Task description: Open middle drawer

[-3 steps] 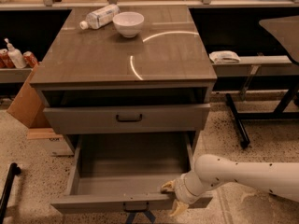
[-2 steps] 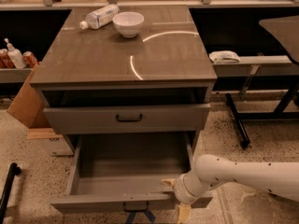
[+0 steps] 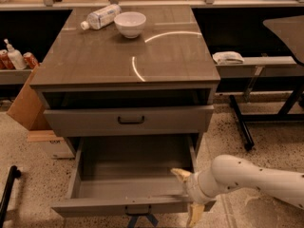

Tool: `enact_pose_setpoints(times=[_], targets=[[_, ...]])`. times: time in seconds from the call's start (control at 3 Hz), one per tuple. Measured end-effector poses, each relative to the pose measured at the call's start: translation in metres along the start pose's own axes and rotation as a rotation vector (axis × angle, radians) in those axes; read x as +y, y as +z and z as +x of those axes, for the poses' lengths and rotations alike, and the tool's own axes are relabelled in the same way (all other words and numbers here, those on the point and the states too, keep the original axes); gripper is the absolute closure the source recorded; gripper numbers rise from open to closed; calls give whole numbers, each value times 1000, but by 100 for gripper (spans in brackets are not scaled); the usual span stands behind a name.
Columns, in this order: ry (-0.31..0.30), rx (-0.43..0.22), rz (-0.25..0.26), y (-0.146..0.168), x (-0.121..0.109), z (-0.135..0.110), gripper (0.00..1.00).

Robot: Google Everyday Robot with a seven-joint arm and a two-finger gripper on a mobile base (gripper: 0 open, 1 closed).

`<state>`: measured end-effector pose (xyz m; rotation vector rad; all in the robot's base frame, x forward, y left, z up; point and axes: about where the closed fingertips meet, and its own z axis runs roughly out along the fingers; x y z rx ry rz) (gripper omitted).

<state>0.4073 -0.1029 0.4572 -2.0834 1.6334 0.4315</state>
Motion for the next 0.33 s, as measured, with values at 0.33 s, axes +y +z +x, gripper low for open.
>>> enact_pose_setpoints(times=[0.33], targets=[[-23,44,83,-47,-17,1,0]])
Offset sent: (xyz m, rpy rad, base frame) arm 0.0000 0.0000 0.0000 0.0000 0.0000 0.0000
